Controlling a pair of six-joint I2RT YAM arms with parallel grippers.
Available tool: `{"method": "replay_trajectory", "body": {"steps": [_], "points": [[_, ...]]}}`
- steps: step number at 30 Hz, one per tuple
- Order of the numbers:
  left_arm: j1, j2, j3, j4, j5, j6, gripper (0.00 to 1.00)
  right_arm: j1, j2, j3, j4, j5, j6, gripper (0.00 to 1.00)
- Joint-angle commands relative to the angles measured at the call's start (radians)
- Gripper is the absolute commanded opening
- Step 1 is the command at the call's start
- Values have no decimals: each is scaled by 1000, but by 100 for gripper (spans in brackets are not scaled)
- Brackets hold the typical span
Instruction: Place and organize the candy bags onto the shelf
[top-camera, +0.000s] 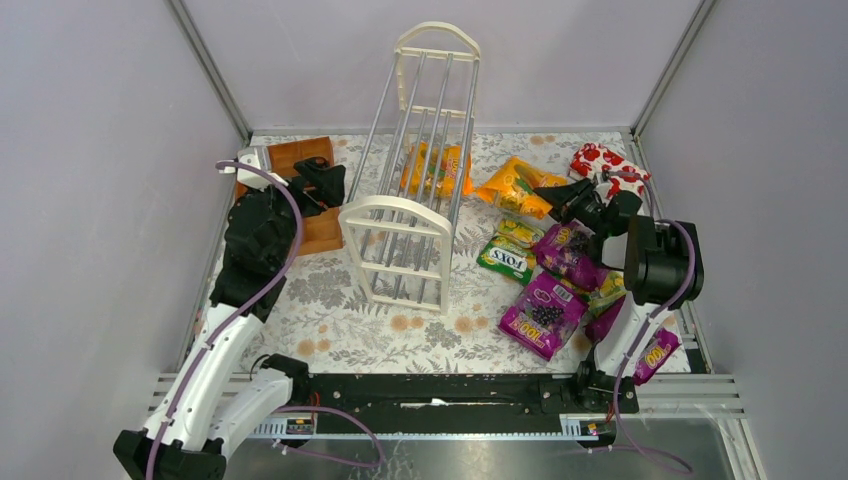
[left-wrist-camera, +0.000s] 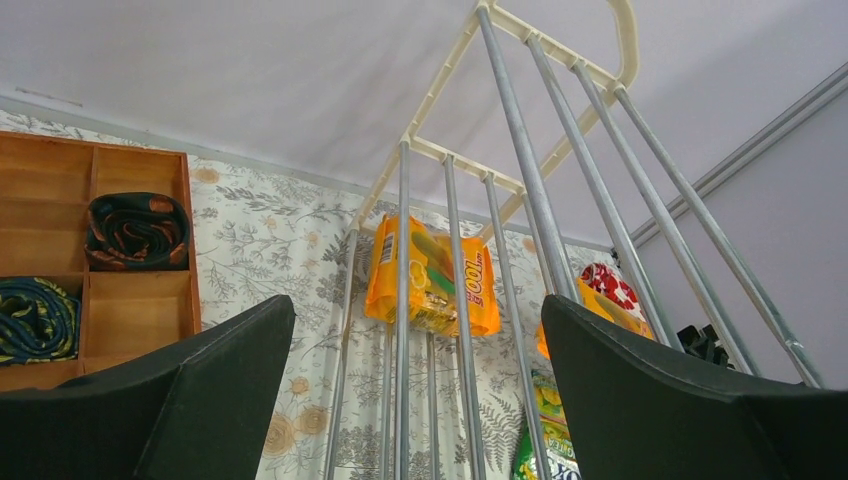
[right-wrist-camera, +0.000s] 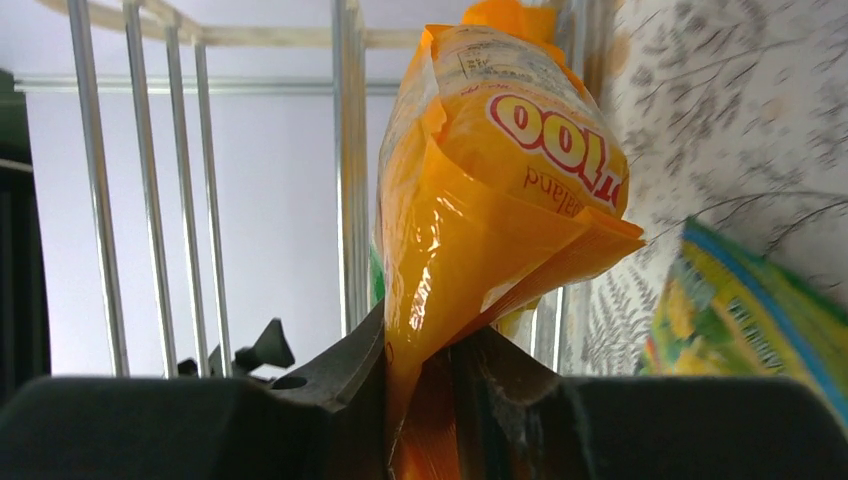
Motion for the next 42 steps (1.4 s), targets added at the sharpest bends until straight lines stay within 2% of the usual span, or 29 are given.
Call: {"method": "replay_trajectory", "body": {"steps": [1,9,22,33,42], "points": [[-6,-15,10,39,-6,5,99,45,-134,-24,147,-94,38,25],[-6,-9,10,39,-6,4,99,189,-180,-12,-101,-41,-163,25],[-6,0,11,38,4,1,99,386,-4,87,69,-30,-86,24],[-6,7,13,38,13,-2,99,538,174,299,38,57,-118,25],[-6,10,18,34,11,0,99,564,292,429,27,101,-101,25]]}}
